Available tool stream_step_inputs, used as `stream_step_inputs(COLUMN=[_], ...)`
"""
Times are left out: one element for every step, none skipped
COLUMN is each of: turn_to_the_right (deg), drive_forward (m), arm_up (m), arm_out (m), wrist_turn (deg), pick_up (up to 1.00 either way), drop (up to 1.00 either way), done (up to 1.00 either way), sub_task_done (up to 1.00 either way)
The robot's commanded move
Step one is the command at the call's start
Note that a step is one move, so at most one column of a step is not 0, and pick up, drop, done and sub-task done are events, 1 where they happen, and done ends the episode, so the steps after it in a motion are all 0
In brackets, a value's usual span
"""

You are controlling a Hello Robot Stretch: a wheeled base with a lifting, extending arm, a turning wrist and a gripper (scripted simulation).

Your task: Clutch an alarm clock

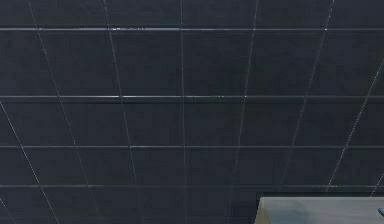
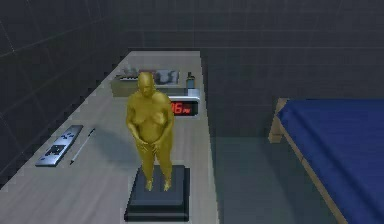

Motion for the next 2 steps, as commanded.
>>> stream_step_inputs(turn_to_the_right=[0.0, 0.0], drive_forward=[0.0, 0.0], arm_up=[0.5, 0.38], arm_out=[0.0, 0.0], wrist_turn=[0.0, 0.0], pick_up=[0.0, 0.0], drop=[0.0, 0.0], done=[0.0, 0.0], sub_task_done=[0.0, 0.0])
